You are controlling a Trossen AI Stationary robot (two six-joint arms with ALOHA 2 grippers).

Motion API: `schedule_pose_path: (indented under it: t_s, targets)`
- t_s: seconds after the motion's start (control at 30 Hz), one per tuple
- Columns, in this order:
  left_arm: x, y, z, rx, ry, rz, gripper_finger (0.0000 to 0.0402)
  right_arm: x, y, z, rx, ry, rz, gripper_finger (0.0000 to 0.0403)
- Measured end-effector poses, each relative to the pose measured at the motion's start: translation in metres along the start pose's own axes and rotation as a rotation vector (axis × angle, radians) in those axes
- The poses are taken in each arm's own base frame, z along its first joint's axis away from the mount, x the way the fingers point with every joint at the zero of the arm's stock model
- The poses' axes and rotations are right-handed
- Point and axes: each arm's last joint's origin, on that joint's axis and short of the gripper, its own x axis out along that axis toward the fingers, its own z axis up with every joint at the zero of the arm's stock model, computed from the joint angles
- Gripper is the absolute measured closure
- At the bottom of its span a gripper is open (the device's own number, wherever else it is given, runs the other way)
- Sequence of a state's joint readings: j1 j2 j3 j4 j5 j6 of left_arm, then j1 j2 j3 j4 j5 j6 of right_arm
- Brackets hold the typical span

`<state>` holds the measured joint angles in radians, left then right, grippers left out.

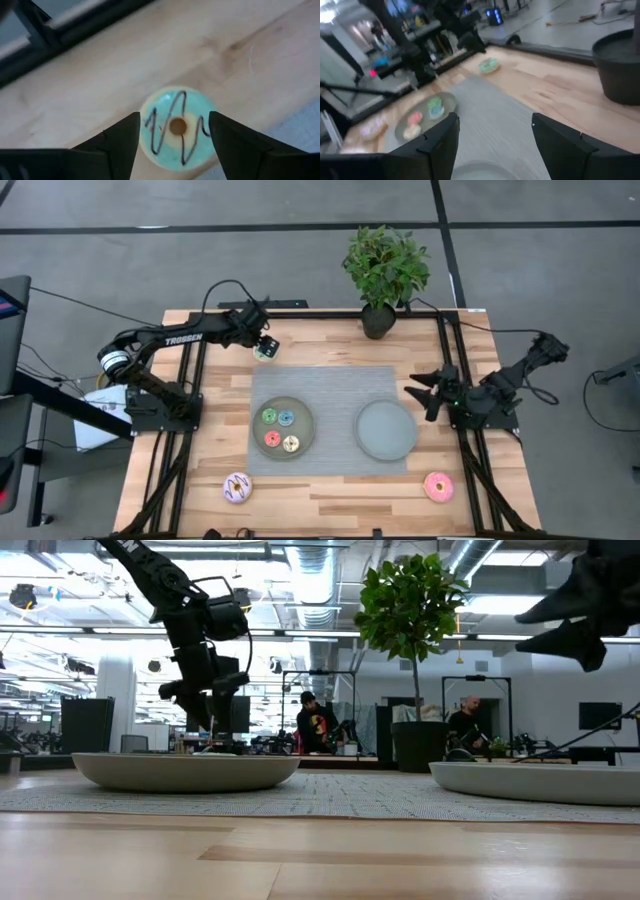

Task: Pick & Place donuts
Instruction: Put the large blue donut on the gray plate

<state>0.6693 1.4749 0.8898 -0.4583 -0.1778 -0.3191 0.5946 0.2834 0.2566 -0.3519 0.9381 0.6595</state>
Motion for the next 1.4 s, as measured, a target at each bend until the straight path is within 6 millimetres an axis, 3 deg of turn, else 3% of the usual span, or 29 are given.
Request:
schedule_pose_path:
  t_s: [0.2,0.5,0.77,1.17,1.4]
  targets:
    - [0.006,0.002,0.001,-0.023,-0.005,0.05,0.0171,0.005,-0.002,0.003,0.004,-0.013,0.06,0.0164]
    - [0.048,-0.005,-0.015,-0.117,0.162,0.055,0.0171,0.009,-0.005,0.005,0.007,0.011,0.082,0.0164]
    - [0.051,-0.006,-0.016,-0.116,0.172,0.056,0.0175,0.012,-0.008,0.007,0.018,0.009,0.061,0.0164]
    - [0.049,-0.006,-0.01,-0.092,0.157,0.083,0.0276,0.013,-0.009,0.008,0.028,0.013,0.056,0.0164]
    - [0.047,-0.007,-0.006,-0.033,0.14,0.08,0.0305,0.013,-0.009,0.007,0.027,0.014,0.057,0.0164]
